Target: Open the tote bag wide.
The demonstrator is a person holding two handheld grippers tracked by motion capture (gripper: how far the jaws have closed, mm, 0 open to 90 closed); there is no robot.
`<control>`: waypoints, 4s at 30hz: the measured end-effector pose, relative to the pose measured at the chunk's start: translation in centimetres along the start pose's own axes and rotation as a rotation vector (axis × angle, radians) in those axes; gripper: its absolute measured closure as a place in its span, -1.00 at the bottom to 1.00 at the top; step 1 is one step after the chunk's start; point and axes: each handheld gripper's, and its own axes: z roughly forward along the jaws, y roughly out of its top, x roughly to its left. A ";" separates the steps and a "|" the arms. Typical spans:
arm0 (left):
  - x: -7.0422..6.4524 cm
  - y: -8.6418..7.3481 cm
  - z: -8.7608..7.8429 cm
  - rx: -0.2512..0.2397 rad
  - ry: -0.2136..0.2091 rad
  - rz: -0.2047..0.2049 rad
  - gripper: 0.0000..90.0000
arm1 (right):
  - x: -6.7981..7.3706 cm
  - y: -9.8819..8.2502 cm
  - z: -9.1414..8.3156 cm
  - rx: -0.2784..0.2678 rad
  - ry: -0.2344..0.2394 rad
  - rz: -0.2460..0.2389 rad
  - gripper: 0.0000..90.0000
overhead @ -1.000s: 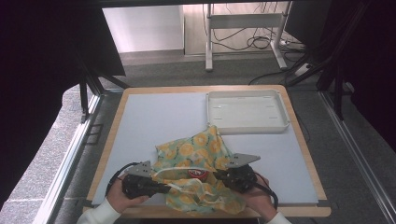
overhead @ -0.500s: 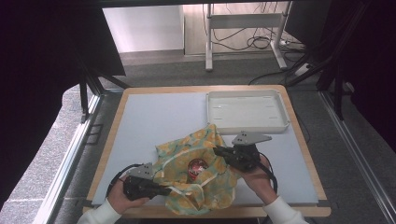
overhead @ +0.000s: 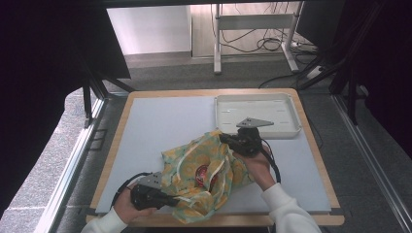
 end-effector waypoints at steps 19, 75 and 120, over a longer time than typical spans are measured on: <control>0.0 -0.1 0.6 0.013 0.013 0.004 0.72 | -2.9 -2.1 2.4 0.094 -0.102 0.023 0.95; 4.7 6.5 -0.5 -0.035 0.297 -0.145 0.97 | -2.2 -1.9 1.3 0.072 -0.069 0.005 0.94; 11.8 4.0 1.9 -0.004 0.333 -0.314 0.93 | -1.0 -2.8 3.5 0.101 -0.126 -0.161 0.93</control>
